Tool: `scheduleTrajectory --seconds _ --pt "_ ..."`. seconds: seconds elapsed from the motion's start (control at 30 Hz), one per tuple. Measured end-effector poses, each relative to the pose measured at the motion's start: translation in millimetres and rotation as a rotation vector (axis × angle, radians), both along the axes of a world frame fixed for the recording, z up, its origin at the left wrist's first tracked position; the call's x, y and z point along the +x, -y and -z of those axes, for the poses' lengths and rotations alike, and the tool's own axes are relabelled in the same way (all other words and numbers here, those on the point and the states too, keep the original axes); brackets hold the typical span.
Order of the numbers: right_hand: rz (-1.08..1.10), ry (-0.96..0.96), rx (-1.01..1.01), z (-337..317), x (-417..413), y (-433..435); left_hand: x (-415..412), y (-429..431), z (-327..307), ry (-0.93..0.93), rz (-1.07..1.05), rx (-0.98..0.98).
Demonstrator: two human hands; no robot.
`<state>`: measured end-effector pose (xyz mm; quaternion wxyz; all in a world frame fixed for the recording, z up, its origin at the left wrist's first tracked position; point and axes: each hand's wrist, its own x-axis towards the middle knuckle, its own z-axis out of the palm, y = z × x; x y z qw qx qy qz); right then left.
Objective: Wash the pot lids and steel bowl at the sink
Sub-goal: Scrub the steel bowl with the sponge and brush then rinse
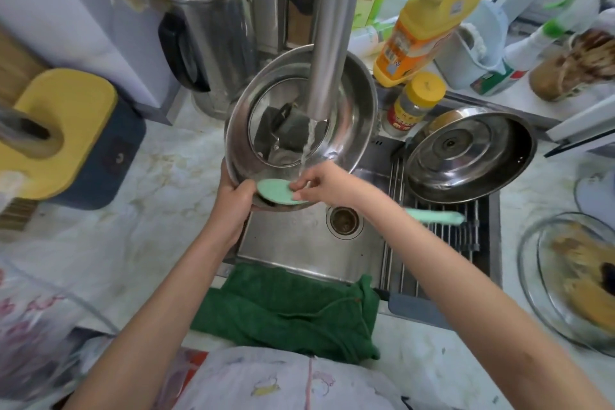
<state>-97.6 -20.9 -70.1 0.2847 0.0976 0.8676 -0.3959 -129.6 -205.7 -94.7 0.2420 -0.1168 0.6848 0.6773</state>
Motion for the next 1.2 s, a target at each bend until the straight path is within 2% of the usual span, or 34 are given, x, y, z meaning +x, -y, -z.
scheduleTrajectory --seconds 0.1,0.2,0.27,0.3,0.33,0.43,0.5,0.57,0.63,0.7,0.77,0.87,0.9,0.93,1.07,1.2 --pt "-0.087 0.004 0.556 -4.3 -10.9 -35.5 2.3 6.5 -5.3 -0.023 0.012 -0.026" --pt "-0.054 -0.114 0.757 -9.2 -10.5 -47.7 4.8 4.9 -7.0 -0.015 -0.004 -0.007" --pt "-0.025 -0.147 0.774 -5.6 -2.0 -37.7 3.2 1.1 -6.0 0.003 -0.032 0.005" --pt "0.007 -0.126 0.710 -4.0 3.3 -28.3 3.0 -2.0 -6.3 0.007 -0.044 0.006" --pt "0.059 -0.084 0.562 -1.7 9.1 -15.4 3.5 -4.6 -6.0 0.008 -0.053 0.005" --pt "0.275 0.041 -0.064 0.9 22.5 22.3 6.8 -10.3 -4.0 0.003 -0.063 -0.002" --pt "0.310 0.013 -0.147 5.6 30.2 27.7 7.8 -8.5 -3.5 0.019 -0.077 0.009" --pt "0.298 -0.062 0.003 10.3 37.3 14.6 5.3 -5.2 -4.7 0.079 -0.132 0.065" --pt "0.299 -0.160 0.350 16.7 44.4 -5.9 3.4 -2.4 -8.6 0.112 -0.161 0.097" --pt "0.343 -0.239 0.531 21.0 48.7 -13.2 1.6 -3.4 -11.7 0.122 -0.152 0.119" --pt "0.390 -0.247 0.467 22.0 48.9 3.2 -0.5 -5.0 -13.5 0.135 -0.153 0.124" --pt "0.396 -0.241 0.131 21.7 56.7 33.0 -3.9 -4.7 -17.2 0.136 -0.173 0.156" --pt "0.406 -0.250 0.079 21.1 59.5 32.0 -3.6 -3.4 -18.8 0.136 -0.173 0.165" --pt "0.411 -0.258 0.109 21.4 59.4 26.0 -2.5 -1.6 -20.0 0.137 -0.170 0.167" --pt "0.413 -0.283 0.554 24.7 46.5 -12.2 5.0 1.5 -21.0 0.118 -0.088 0.114" --pt "0.242 -0.325 0.893 26.9 15.9 -19.9 14.7 -0.1 -22.2 0.042 0.034 0.021"
